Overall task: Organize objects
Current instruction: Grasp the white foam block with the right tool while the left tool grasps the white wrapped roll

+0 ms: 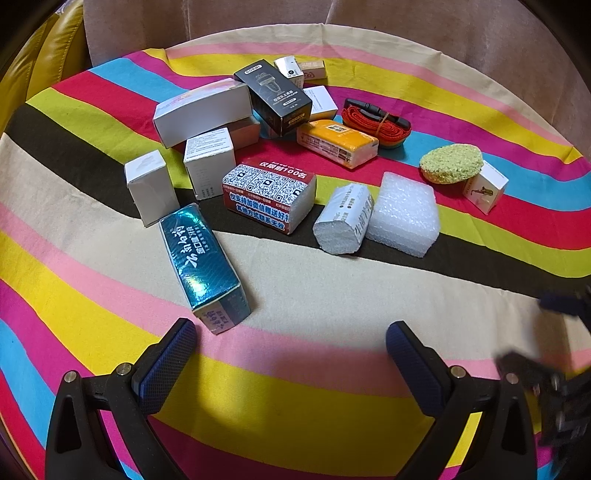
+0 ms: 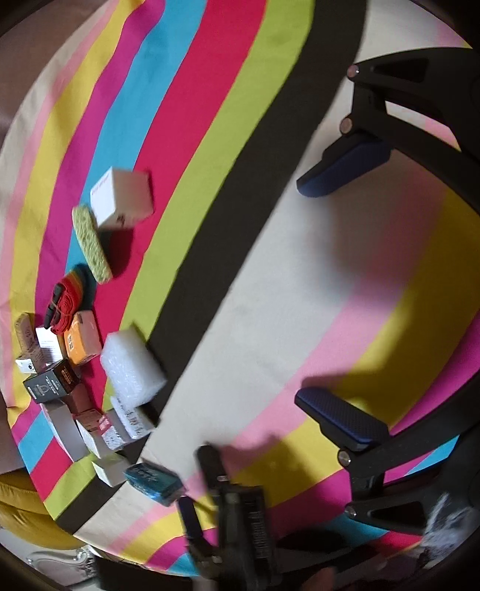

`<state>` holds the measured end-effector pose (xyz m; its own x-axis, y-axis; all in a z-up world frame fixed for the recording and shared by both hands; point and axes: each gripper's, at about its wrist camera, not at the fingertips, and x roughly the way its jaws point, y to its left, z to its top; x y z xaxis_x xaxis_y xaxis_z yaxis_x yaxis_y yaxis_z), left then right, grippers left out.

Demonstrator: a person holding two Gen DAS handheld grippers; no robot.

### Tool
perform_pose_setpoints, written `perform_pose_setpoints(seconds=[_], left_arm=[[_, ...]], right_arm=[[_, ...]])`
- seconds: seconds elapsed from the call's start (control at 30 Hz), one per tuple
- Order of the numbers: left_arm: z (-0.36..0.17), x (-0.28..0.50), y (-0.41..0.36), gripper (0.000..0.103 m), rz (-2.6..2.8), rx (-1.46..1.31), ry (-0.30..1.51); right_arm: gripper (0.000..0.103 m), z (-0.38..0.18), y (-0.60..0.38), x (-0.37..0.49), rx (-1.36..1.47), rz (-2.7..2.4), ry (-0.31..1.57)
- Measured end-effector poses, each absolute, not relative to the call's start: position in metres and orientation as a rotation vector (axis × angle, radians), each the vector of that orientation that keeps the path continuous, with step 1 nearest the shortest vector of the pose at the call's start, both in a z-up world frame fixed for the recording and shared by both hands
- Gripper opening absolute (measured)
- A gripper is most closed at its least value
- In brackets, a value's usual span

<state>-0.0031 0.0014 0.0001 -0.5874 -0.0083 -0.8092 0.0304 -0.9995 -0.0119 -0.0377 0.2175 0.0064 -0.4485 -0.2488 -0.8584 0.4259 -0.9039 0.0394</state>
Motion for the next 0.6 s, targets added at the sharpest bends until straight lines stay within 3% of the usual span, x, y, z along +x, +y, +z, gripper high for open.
perform_pose_setpoints(seconds=[0.13,0.37,0.47,0.53,0.6], left_arm=[[0.000,-0.006,-0.004,0.103,-2.741,1.398,0.091],[0.003,0.000,-0.010,0.103,-2.749,1.381,0.116],[0.004,0.002,-0.011,0.103,-2.748,1.379,0.118],[0.003,0.000,-0.009,0.103,-2.737,1.383,0.099],[0.002,-0.001,-0.009,0.103,-2.732,1.385,0.093]], right_arm=[[0.103,0.003,0.188,-0.075,1.345,-2.329,0.256],[0.100,0.010,0.166,-0.116,1.298,-2.219,-0.016],[0.100,0.009,0.144,-0.123,1.309,-2.225,0.054],[0.100,0.004,0.121,-0.127,1.343,-2.245,0.200],[0.089,-0.003,0.110,-0.127,1.352,-2.280,0.325]])
